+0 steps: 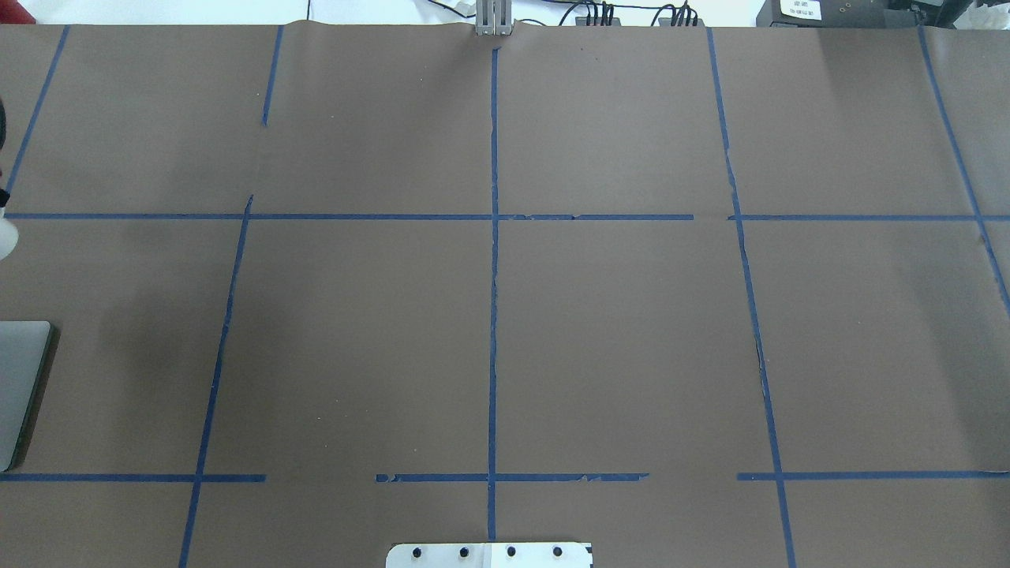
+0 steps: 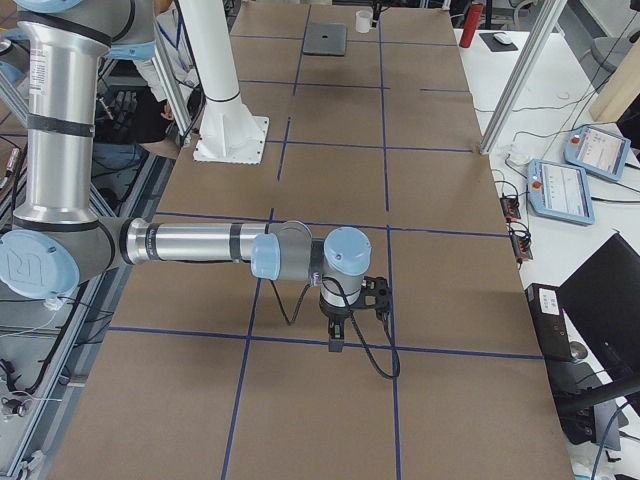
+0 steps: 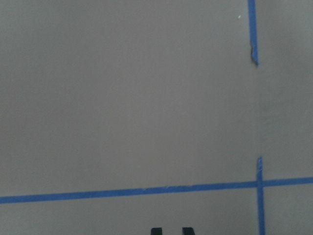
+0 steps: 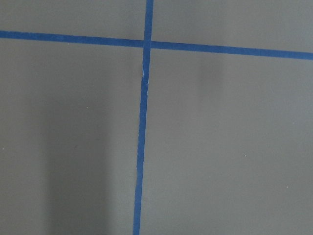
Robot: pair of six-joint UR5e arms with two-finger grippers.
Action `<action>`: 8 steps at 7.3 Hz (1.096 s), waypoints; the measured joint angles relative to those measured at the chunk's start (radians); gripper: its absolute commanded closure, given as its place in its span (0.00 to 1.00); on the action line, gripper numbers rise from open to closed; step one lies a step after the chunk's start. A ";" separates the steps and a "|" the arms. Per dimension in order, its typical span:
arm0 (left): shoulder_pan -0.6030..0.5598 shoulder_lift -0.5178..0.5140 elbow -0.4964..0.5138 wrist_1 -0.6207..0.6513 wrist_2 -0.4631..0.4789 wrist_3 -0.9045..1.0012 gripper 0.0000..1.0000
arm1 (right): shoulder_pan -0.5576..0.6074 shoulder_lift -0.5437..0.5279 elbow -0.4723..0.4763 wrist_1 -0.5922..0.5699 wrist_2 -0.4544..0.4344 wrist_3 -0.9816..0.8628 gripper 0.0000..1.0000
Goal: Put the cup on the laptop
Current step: 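Carry the cup with the left gripper toward the silver laptop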
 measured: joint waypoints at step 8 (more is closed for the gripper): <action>0.007 0.400 0.112 -0.735 0.051 -0.321 1.00 | 0.000 0.000 0.000 0.000 0.000 0.000 0.00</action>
